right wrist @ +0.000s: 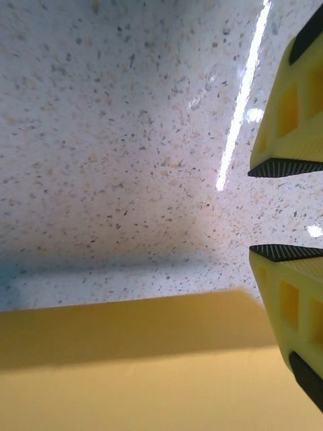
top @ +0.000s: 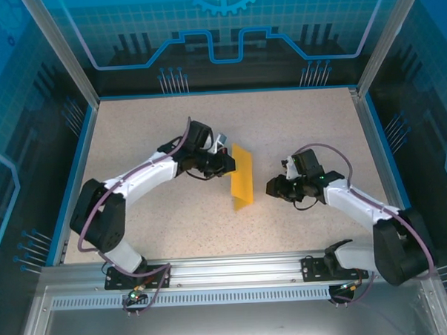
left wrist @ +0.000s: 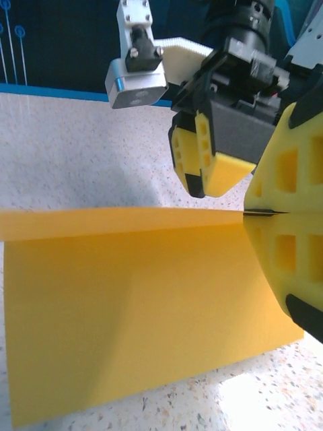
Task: Fold a paper plane with a square sheet of paper (pick it up from the middle)
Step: Place a square sheet of paper at the center of the table.
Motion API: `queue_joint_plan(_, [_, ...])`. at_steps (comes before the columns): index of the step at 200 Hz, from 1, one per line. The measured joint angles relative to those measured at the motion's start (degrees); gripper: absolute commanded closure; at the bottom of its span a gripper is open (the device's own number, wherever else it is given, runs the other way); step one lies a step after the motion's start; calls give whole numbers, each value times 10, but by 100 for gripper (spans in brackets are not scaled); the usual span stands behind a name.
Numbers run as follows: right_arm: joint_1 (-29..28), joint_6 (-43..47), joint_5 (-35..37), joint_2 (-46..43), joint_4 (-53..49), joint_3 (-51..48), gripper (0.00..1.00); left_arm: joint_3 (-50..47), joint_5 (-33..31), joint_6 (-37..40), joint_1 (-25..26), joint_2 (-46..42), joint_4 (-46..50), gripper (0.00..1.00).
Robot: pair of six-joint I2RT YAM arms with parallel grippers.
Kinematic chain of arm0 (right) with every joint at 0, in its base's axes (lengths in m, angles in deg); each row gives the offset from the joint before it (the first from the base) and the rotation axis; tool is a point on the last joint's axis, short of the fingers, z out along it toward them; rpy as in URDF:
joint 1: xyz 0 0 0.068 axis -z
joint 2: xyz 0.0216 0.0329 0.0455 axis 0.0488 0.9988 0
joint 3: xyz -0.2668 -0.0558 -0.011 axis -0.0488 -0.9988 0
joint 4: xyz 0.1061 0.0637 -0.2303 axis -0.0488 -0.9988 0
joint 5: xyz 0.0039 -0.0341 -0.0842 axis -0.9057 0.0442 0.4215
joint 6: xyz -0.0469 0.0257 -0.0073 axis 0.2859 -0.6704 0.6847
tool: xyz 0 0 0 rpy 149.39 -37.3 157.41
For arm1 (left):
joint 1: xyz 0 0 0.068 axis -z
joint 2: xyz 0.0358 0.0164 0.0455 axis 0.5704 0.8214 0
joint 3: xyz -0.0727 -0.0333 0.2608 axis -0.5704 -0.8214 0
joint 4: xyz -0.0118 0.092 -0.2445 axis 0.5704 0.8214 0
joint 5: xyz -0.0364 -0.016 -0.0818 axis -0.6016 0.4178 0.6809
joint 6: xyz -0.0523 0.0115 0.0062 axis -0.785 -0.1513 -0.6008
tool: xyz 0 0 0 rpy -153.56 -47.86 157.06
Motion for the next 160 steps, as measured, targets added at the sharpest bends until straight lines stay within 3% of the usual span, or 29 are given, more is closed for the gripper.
queue_joint_plan(25, [0,-6,24,-43,-10,0,58,64,-19,53,-2,-14,87,100])
queue_joint_plan(59, [0,-8,38,-64,-13,-6,59,84,-29,90,-2,-8,142,100])
queue_joint_plan(132, [-30,-3,51,-130,-5,-16,45,13,-34,85,-2,87,100,100])
queue_joint_plan(160, [-32,9,49,-157,14,-16,35,-1,-36,84,-2,100,82,99])
